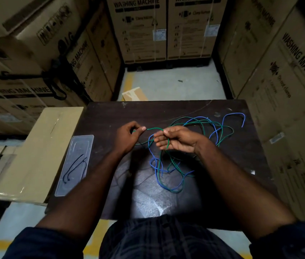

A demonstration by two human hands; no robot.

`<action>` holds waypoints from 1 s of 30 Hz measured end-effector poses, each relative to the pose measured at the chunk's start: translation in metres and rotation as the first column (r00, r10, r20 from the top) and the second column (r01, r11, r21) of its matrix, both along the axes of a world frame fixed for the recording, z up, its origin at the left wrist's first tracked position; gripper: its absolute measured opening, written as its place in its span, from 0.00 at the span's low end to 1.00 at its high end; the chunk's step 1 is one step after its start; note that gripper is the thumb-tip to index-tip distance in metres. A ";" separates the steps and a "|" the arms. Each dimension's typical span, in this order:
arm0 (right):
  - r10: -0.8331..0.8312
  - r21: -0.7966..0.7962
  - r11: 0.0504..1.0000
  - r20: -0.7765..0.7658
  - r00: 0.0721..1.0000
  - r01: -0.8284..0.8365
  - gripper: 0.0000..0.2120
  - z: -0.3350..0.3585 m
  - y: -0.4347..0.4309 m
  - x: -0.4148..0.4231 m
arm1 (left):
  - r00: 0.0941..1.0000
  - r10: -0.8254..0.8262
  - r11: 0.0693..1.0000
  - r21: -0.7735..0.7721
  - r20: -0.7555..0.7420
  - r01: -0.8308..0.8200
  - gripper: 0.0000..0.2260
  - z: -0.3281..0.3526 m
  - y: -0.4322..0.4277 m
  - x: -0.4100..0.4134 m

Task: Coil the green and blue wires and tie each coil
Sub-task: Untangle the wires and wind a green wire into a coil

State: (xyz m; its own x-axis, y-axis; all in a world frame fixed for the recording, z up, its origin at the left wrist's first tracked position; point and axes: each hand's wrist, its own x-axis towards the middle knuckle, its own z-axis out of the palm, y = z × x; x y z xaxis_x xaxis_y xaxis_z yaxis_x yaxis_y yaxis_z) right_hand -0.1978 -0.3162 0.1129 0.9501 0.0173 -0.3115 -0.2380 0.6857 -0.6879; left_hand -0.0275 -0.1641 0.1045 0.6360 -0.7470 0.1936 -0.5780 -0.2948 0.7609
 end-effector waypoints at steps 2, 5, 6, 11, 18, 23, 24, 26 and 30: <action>-0.008 0.038 0.999 0.041 0.999 0.007 0.15 0.003 0.001 -0.004 | 0.999 -0.014 1.000 0.006 -0.031 0.014 0.09 -0.002 -0.002 -0.003; -0.023 0.084 0.996 0.094 0.995 0.015 0.16 0.010 0.005 -0.006 | 0.994 -0.073 0.997 0.030 -0.078 0.076 0.10 -0.003 -0.004 -0.011; -0.026 0.105 0.994 0.114 0.993 0.014 0.17 0.014 0.008 -0.006 | 0.992 -0.093 0.995 0.033 -0.091 0.096 0.10 -0.004 -0.005 -0.015; -0.202 0.198 0.966 0.176 0.964 0.166 0.17 0.034 0.025 0.000 | 0.979 -0.133 0.991 -0.011 -0.153 0.133 0.11 -0.009 -0.007 -0.022; -0.593 0.338 0.791 0.216 0.776 0.511 0.14 0.038 0.018 0.019 | 0.961 -0.199 0.979 -0.007 -0.194 0.201 0.12 -0.001 -0.001 -0.032; -0.751 0.127 0.659 0.153 0.642 0.741 0.14 0.027 0.020 0.031 | 0.944 -0.281 0.957 0.023 -0.174 0.290 0.13 0.000 0.003 -0.042; -0.765 0.072 0.640 0.158 0.625 0.765 0.14 0.025 0.019 0.032 | 0.945 -0.287 0.955 0.032 -0.159 0.295 0.13 0.000 0.004 -0.042; -0.778 -0.082 0.596 0.187 0.600 0.799 0.14 0.021 0.016 0.036 | 0.951 -0.282 0.955 0.056 -0.122 0.291 0.12 0.002 0.006 -0.043; -0.629 -0.581 0.478 0.297 0.718 0.659 0.15 0.011 0.017 0.040 | 0.949 -0.310 0.945 0.086 -0.060 0.314 0.11 0.016 0.009 -0.044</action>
State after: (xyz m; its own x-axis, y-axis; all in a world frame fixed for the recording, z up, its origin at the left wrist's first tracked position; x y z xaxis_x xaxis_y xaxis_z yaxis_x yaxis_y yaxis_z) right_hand -0.1579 -0.2992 0.1237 0.6243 -0.7804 0.0360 0.1273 0.0561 -0.9903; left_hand -0.0711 -0.1553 0.1202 0.3745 -0.9228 0.0901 -0.6180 -0.1760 0.7662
